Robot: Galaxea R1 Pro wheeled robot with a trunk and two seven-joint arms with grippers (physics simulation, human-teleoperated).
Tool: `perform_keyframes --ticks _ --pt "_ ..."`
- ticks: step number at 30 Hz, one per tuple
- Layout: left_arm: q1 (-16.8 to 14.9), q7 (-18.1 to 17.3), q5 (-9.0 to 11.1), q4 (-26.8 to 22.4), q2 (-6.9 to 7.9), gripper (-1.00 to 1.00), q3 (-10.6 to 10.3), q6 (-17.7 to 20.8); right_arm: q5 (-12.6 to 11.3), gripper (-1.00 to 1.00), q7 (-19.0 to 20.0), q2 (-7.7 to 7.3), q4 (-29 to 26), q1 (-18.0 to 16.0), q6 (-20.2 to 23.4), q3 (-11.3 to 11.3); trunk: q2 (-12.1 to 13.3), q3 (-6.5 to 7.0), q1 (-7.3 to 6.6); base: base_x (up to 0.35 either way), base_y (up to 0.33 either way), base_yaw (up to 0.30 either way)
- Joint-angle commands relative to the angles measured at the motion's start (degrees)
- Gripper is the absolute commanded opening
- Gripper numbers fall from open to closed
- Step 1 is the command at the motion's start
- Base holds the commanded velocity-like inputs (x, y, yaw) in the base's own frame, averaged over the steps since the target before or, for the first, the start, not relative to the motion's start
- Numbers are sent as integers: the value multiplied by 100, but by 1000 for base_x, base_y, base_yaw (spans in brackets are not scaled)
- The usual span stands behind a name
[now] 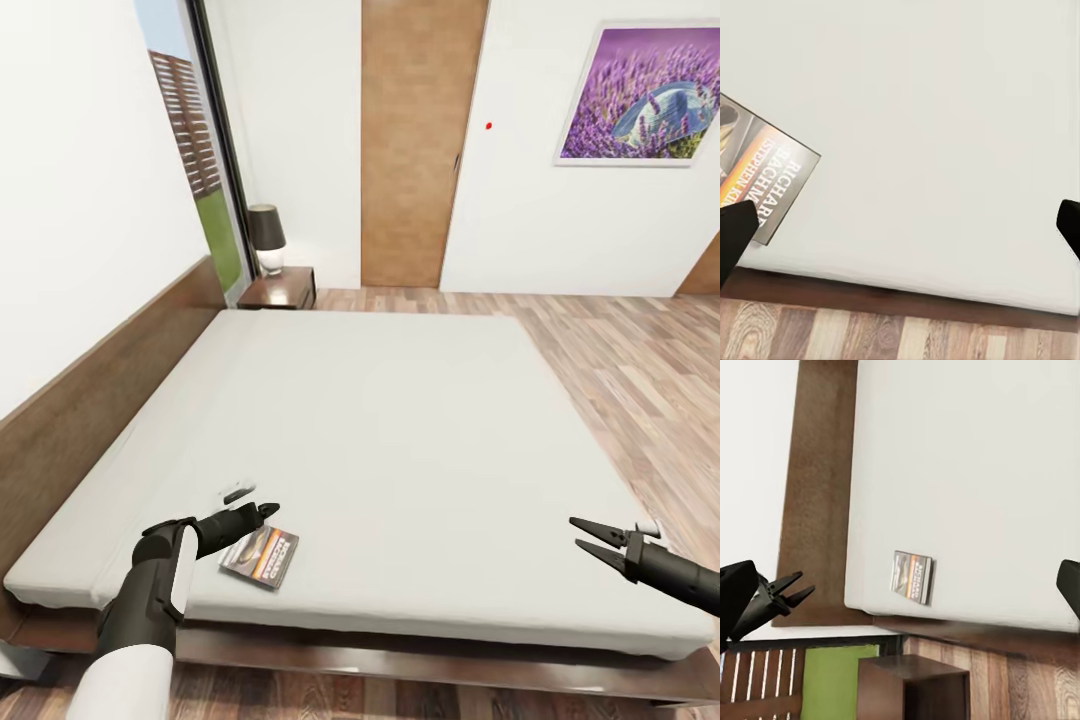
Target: In the bedroom, move the book from the bed onto either nightstand, and place the two sandals side by side next to the bed.
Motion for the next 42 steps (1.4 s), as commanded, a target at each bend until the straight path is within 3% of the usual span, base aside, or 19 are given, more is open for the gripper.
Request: perform_keyframes --ticks 1,33,42 --pt "-7 -38 -23 -7 -8 100 23 33 -13 100 9 7 3 -4 43 -2 -8 -9 5 195 -79 0" --pt "-7 -35 -40 -15 1 100 14 31 -5 100 3 100 3 -4 41 -2 -8 -9 5 63 -51 0" --pt "-7 -22 -37 -14 10 100 14 17 -4 100 1 126 3 -4 35 -2 -369 -170 203 0 0 0"
